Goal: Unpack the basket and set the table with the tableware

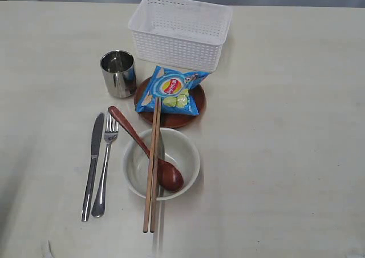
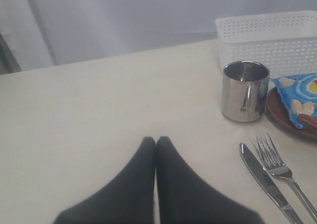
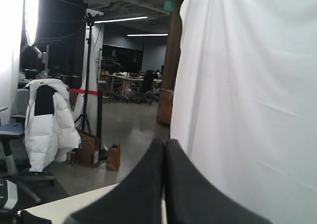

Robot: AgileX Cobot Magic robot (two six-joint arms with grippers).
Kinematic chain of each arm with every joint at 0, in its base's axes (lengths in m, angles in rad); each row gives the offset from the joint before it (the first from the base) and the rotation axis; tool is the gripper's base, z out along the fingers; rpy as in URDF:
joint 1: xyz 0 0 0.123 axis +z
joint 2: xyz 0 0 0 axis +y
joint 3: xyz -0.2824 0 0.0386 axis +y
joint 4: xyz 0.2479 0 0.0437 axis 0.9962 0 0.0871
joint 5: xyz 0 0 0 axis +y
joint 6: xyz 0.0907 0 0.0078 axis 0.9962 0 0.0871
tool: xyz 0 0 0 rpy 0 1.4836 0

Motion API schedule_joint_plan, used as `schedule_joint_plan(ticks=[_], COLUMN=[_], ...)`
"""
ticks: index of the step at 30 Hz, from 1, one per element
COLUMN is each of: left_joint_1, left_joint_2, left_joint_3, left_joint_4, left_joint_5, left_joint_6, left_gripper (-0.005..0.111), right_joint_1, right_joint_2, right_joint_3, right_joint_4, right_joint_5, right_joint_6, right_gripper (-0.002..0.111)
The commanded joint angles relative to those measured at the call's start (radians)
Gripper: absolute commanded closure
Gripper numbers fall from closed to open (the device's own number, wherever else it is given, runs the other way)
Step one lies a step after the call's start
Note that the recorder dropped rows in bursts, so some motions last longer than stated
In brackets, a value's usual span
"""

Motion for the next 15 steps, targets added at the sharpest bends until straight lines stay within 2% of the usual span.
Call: schedule_joint_plan(ticks=[1, 5, 15], left_joint_1=[0.002, 0.002, 0.002], left_joint_2=[-0.003, -0.003, -0.003], left_joint_3=[0.002, 0.002, 0.002], left_joint_4=[-0.009, -0.009, -0.009], left_joint_5=[-0.007, -0.007, -0.007], left_joint_6=[0.000, 0.000, 0.000], left_gripper=[0.107, 0.107, 0.107], right_joint_1=[-0.013, -0.077, -0.320], right_joint_2=[-0.053, -0.093, -0.184], right_joint_3=[-0.003, -0.003, -0.003], right_joint_4=[-0.080, -0.089, -0.089], right_joint_5=[0.000, 0.000, 0.000], right_joint_6=[0.000, 0.005, 0.006], right_gripper=[0.109, 0.109, 0.109])
